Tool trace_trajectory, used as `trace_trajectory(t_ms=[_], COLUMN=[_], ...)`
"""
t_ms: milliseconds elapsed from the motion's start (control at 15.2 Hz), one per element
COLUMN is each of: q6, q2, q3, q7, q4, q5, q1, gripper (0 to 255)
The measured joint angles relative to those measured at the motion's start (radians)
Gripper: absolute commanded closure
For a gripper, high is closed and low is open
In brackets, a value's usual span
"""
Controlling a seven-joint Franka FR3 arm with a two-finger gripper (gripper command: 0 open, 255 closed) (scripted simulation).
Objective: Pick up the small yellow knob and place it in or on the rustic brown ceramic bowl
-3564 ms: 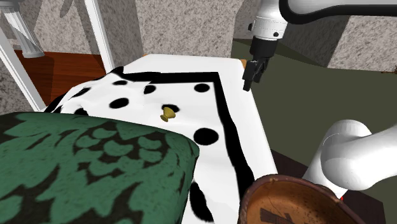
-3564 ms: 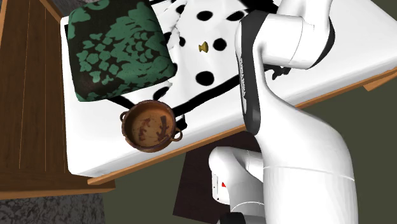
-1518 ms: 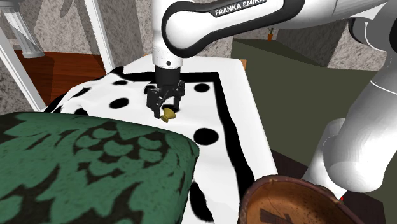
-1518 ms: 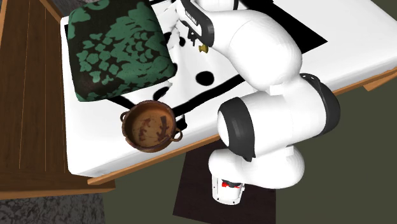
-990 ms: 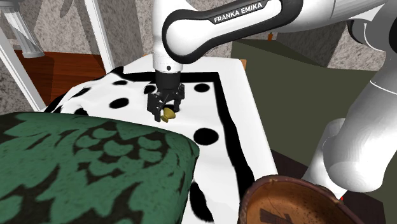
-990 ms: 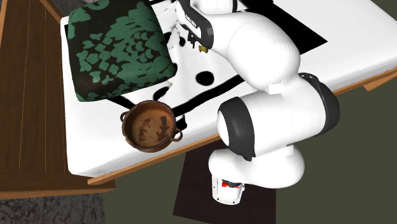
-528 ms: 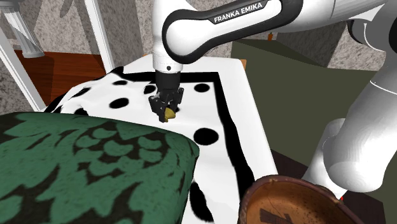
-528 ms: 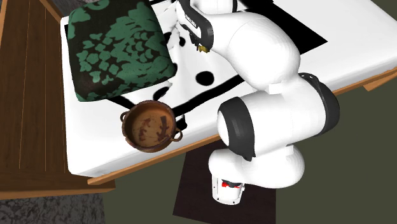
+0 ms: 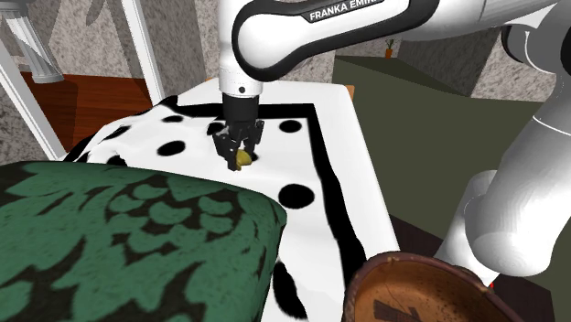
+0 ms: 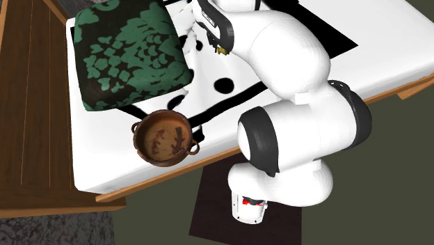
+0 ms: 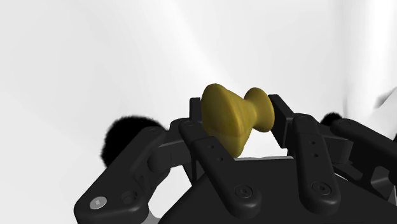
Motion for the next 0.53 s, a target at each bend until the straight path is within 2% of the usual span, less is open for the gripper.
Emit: trace_trajectory(t_ms=[528], q6=[-0.103], q2=[-0.003], q3=[-0.002], q7=[0.006], q4=[0.1], q5=[-0.002], q1=[-0.002], gripper=[255])
